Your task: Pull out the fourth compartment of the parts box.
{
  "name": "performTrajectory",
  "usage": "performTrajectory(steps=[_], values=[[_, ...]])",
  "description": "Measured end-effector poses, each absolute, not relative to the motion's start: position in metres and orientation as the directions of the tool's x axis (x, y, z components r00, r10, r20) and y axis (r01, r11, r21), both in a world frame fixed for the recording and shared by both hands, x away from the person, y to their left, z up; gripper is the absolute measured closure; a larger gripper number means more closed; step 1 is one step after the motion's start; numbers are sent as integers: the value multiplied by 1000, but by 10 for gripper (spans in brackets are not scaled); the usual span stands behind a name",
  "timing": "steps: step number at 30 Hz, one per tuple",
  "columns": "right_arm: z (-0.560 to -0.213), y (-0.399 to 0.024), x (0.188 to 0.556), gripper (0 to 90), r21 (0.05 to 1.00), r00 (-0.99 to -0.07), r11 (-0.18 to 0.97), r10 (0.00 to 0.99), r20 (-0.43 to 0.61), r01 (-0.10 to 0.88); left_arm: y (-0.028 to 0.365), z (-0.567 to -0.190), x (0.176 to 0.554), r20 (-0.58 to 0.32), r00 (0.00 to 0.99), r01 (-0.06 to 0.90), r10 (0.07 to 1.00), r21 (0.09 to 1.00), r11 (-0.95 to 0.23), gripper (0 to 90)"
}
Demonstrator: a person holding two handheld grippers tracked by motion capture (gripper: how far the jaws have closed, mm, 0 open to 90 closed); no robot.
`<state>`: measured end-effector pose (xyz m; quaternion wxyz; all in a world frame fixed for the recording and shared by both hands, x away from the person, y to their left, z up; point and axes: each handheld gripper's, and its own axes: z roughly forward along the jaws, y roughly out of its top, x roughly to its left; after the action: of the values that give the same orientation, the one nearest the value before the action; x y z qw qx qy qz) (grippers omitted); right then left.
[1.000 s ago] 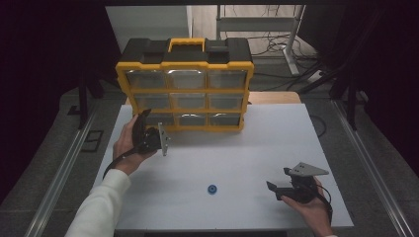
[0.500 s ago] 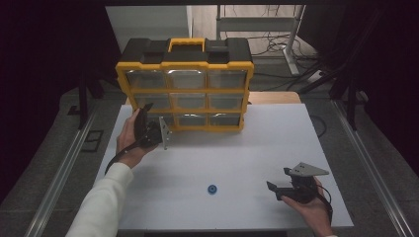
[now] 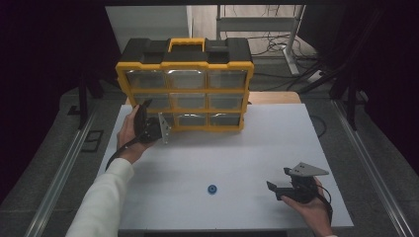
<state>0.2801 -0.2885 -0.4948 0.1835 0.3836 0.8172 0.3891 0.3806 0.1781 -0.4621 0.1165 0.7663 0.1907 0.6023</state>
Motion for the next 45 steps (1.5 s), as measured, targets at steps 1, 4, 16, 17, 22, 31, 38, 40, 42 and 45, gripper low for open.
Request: performTrajectory(steps=[1,4,16,17,22,31,38,40,42,45], values=[[-495,-289,280,169,778,-637,400,771,0,484,178,-463,381,882,200,151,426,402,-903,144],[-495,-289,280,169,777,-636,401,772,-1,485,179,-463,384,879,190,139,438,418,-898,144],[-495,-289,280,170,779,-632,400,775,-6,483,179,-457,399,888,177,129,425,407,-904,155],[-494,-290,280,172,785,-626,394,780,-10,478,179,-458,400,886,176,129,430,412,-902,160],[-493,-291,279,171,789,-617,385,787,-9,479,182,-456,405,898,170,140,405,385,-912,155],[-494,-291,280,172,787,-620,387,785,-7,481,181,-454,406,924,135,138,358,340,-930,236],[-493,-291,279,172,785,-619,389,785,-10,481,183,-452,403,930,118,127,349,334,-934,420],[-494,-291,280,172,786,-618,389,786,-10,481,183,-451,403,929,115,126,353,338,-933,449],[-494,-291,280,172,785,-617,390,787,-12,482,184,-450,403,933,104,126,345,331,-935,477],[-493,-291,279,172,786,-619,388,786,-9,482,184,-450,403,936,102,127,338,324,-937,500]])
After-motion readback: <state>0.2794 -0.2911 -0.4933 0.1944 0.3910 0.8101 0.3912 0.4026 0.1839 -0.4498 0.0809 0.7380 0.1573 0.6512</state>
